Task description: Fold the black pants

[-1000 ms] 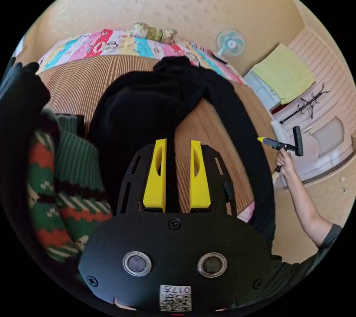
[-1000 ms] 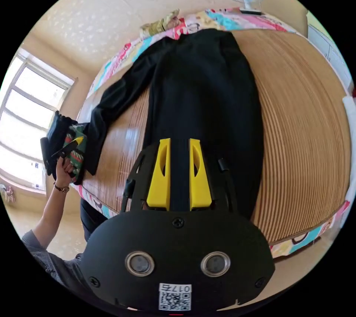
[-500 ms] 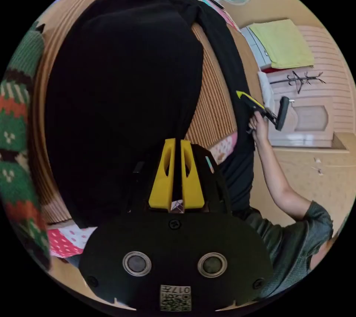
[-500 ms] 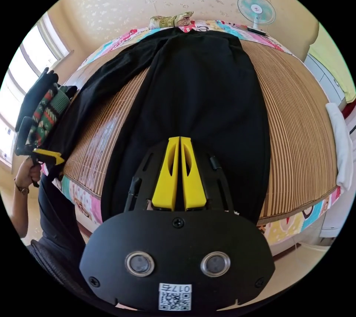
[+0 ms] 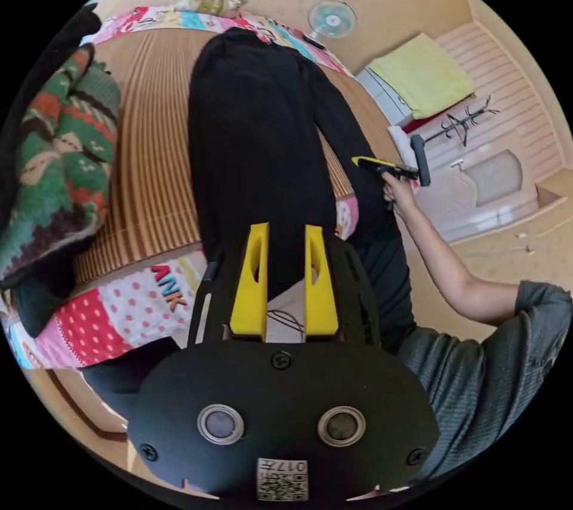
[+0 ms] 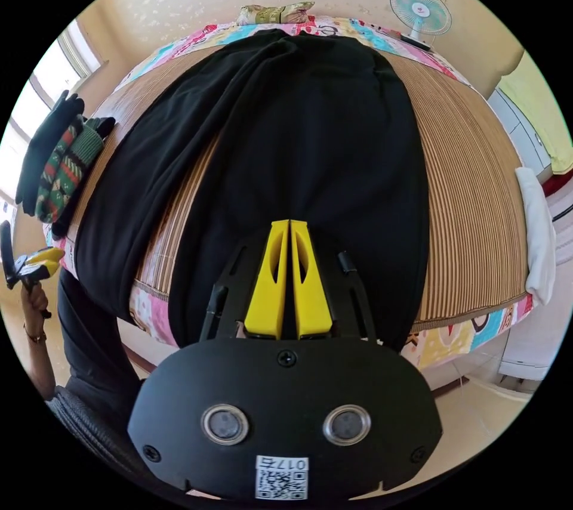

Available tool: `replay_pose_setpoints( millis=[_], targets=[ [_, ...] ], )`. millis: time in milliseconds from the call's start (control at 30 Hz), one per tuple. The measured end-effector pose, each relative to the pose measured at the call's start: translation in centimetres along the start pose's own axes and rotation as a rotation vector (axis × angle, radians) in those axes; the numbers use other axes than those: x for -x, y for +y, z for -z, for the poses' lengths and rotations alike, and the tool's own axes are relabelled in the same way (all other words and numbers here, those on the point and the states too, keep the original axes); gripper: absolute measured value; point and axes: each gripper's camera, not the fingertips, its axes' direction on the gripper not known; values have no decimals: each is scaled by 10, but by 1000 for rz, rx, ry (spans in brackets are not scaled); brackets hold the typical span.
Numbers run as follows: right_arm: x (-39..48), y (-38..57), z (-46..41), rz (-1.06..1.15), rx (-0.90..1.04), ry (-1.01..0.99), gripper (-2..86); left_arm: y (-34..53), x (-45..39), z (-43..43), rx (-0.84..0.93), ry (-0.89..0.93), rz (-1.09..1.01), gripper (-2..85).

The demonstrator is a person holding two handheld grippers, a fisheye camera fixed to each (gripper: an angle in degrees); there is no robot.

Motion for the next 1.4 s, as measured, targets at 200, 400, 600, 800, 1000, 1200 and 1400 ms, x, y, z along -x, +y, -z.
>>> replay_pose_setpoints(
  millis=[200,400,600,800,1000,1200,1400],
  targets=[
    [-22,7,21,65,220,-120,12,12,43,-16,91,-176,128,122],
    [-121,106,77,-266,8,-126,58,63,37,2,23,-194,100,100],
    [-162,205,48,-345,96,-234,127,99,26,-12,182,-37,63,-8],
    [-166,242,56,-329,-18,-288,153,148,-17,-37,292,28,-8,-10],
    [-163,243,48,-283,67,-179,118,153,-43,41,148,64,-65,-4],
    [-164,253,54,-272,-1,-218,30,153,-55,143,4,37,-87,53],
    [-109,258,153,-28,-432,-328,19,146,-80,234,-134,177,-96,92]
  ],
)
